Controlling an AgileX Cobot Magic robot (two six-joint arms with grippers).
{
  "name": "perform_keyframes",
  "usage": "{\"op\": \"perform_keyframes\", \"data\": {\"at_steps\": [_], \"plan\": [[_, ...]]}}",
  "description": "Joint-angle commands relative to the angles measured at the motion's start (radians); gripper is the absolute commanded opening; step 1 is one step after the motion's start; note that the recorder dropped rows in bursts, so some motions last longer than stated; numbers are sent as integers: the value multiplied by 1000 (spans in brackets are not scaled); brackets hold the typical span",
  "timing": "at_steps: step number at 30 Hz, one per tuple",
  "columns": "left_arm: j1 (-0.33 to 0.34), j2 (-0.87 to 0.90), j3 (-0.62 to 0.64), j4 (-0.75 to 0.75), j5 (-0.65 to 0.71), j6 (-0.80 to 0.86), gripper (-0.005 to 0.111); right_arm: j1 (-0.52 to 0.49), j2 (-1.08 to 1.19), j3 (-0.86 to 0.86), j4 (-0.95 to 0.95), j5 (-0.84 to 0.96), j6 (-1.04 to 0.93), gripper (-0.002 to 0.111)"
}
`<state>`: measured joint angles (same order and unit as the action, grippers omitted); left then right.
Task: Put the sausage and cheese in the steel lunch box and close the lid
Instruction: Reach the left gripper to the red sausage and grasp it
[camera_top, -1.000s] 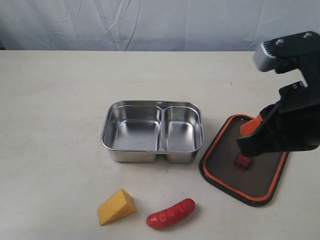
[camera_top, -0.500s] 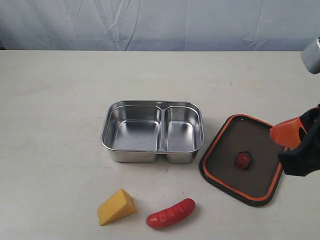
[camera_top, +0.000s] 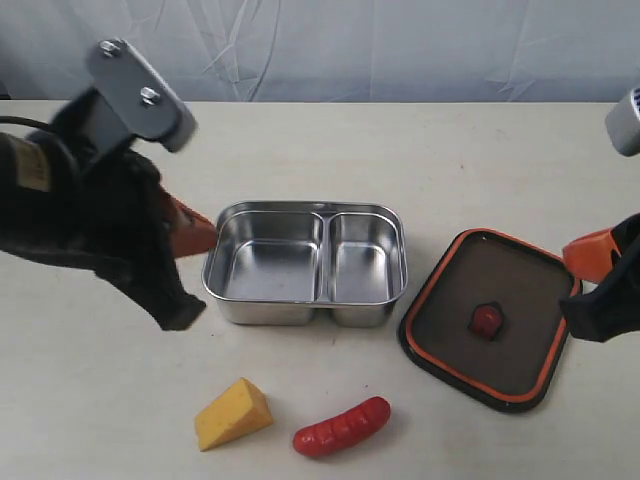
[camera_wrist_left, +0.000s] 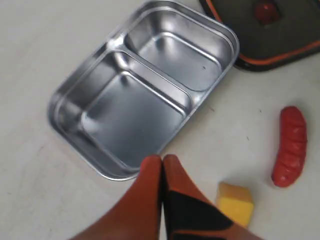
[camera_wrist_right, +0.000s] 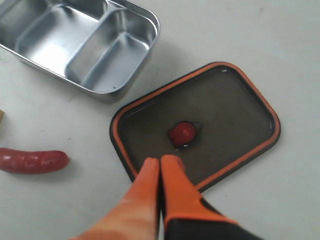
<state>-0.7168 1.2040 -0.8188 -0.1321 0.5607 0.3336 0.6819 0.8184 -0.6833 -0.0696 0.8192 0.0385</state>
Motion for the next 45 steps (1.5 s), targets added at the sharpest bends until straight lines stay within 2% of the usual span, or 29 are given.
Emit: {"op": "perform_keyframes", "data": {"at_steps": [1, 3, 5, 7, 10, 11, 13, 17, 23, 33, 36, 40, 45], "plan": [[-76, 139, -38, -14, 60, 7, 0, -5, -5, 39, -61, -19, 71, 0], [-109, 179, -42, -39, 77, 30, 1, -5, -5, 38, -61, -19, 74, 0], [-142, 216, -42, -84, 92, 71, 8, -5, -5, 38, -61, -19, 77, 0], [-176, 253, -42, -155, 102, 117, 21, -5, -5, 38, -61, -17, 77, 0], [-216, 304, -42, -230, 81, 154, 46, -5, -5, 38, -61, -13, 77, 0], [-238, 337, -49, -238, 65, 156, 58, -5, -5, 38, -61, -11, 85, 0], [-256, 388, -76, -240, 67, 165, 60, -5, -5, 39, -61, -6, 88, 0], [-292, 476, -143, -221, 61, 166, 60, -5, -5, 39, -61, -4, 92, 0], [-297, 608, -205, -218, 63, 166, 60, -5, -5, 39, -64, 1, 92, 0], [-313, 698, -210, -204, 37, 161, 55, -5, -5, 39, -64, 3, 92, 0], [-313, 698, -210, -204, 27, 161, 41, -5, -5, 39, -64, 3, 92, 0], [-313, 698, -210, -206, 25, 161, 1, -5, -5, 39, -64, 3, 92, 0], [-313, 689, -210, -219, 35, 161, 0, -5, -5, 39, -64, 3, 92, 0]]}}
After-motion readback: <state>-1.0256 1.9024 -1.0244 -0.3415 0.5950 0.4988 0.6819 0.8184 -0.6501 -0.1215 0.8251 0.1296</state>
